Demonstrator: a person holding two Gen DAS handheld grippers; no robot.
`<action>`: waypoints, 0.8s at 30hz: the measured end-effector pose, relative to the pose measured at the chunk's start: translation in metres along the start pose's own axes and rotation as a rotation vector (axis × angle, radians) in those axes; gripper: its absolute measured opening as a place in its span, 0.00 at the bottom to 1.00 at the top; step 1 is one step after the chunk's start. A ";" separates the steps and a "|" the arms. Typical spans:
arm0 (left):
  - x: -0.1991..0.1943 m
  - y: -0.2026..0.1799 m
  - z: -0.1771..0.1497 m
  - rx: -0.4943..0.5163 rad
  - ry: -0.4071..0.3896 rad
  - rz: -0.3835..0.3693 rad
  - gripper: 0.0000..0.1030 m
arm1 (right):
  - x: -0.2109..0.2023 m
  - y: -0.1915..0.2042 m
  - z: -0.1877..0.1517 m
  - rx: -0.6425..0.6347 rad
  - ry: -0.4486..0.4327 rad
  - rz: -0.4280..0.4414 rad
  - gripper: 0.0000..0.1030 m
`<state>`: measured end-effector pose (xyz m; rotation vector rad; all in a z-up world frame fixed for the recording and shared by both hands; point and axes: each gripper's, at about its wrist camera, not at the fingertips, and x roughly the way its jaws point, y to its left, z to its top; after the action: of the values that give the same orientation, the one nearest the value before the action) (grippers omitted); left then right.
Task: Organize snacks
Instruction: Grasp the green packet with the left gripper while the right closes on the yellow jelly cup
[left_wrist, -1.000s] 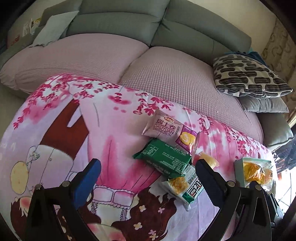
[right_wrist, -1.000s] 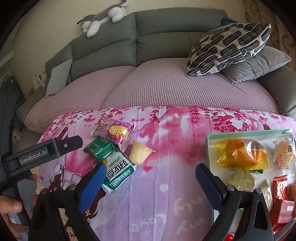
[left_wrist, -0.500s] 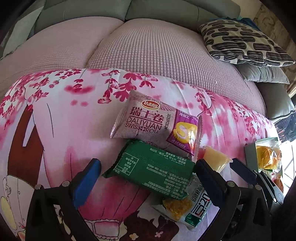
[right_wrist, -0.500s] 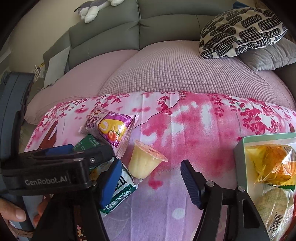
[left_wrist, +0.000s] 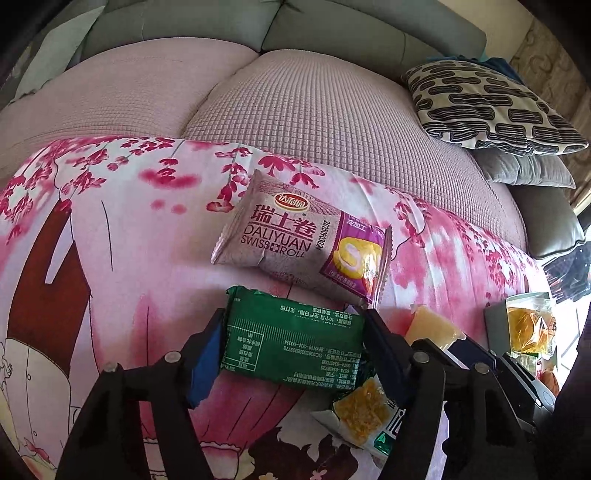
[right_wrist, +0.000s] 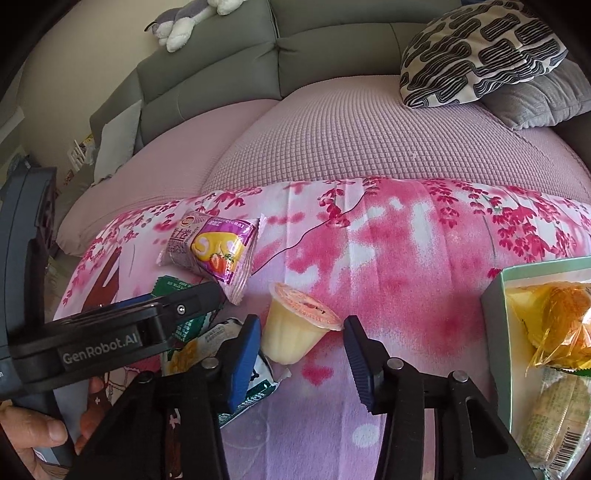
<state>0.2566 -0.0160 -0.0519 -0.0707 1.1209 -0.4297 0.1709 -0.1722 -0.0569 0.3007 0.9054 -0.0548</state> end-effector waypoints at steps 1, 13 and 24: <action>-0.002 0.002 -0.002 -0.010 -0.006 -0.001 0.67 | -0.001 0.000 -0.001 0.003 -0.001 0.001 0.47; -0.048 0.024 -0.040 -0.181 -0.119 0.002 0.66 | -0.032 0.001 -0.021 0.008 -0.025 0.010 0.41; -0.090 0.023 -0.085 -0.279 -0.187 0.049 0.66 | -0.082 -0.005 -0.049 0.023 -0.071 0.005 0.41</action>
<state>0.1560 0.0520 -0.0190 -0.3206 0.9899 -0.2155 0.0812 -0.1693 -0.0222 0.3209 0.8342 -0.0713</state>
